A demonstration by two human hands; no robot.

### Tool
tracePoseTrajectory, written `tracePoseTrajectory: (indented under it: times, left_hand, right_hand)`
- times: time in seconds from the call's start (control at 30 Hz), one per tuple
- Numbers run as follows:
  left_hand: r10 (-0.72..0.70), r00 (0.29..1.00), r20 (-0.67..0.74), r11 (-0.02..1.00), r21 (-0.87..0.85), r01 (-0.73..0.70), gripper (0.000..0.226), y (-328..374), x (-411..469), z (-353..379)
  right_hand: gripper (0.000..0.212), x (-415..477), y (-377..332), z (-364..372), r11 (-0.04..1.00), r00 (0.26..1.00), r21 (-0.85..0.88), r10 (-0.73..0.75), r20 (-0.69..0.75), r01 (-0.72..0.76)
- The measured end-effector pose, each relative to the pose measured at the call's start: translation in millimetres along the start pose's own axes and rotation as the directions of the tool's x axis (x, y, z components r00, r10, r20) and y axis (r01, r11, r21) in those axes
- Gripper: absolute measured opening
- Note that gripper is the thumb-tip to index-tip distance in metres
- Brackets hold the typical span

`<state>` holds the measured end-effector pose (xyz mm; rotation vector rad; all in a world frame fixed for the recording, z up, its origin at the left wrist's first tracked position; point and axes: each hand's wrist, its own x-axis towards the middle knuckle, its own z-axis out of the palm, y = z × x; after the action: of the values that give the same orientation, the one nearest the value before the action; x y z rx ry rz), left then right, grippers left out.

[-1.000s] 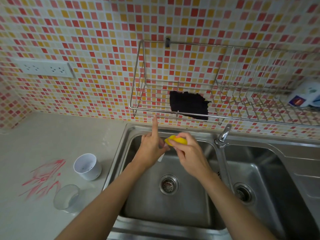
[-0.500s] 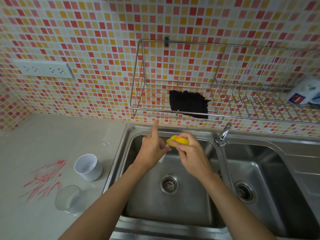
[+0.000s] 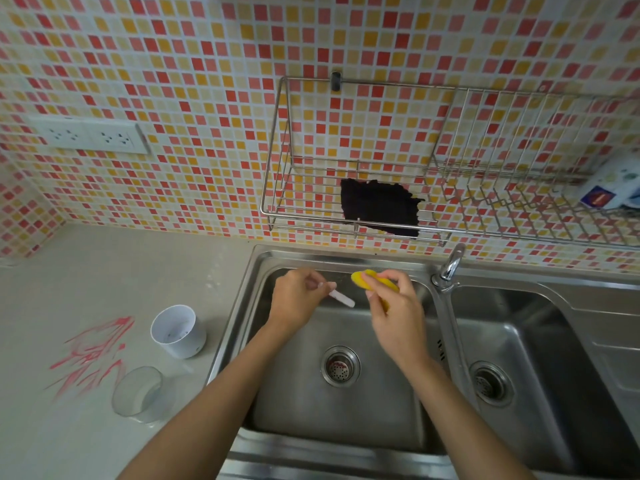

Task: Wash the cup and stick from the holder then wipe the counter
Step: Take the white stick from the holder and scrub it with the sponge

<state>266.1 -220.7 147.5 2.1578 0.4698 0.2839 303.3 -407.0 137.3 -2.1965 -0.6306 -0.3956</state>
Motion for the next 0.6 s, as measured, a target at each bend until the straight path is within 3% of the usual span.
tracePoseTrajectory:
  times: [0.1,0.23,0.3,0.43,0.6]
  left_hand:
    - [-0.149,0.989,0.005,0.977,-0.153,0.148,0.024,-4,2,5]
    - [-0.282,0.958,0.047,0.869,-0.411,0.276,0.027,-1,0,12]
    - [-0.341,0.937,0.077,0.801,-0.498,0.333,0.024,5,-3,13]
    - [-0.383,0.923,0.031,0.79,-0.507,0.345,0.024,9,-4,13]
    - [-0.412,0.909,0.067,0.772,-0.504,0.387,0.03,12,-8,18]
  right_hand:
    - [0.039,-11,-8,11,0.999,0.998,0.031,0.03,-0.047,-0.029]
    - [0.04,-27,-9,34,0.997,0.998,-0.043,-0.057,0.029,0.058]
    - [0.044,-28,-2,39,0.999,0.999,-0.042,0.032,0.013,-0.031]
    - [0.04,-33,-8,41,0.994,0.989,0.02,0.108,-0.103,-0.107]
    - [0.04,-31,-14,45,0.998,0.992,0.052,-0.033,-0.124,0.04]
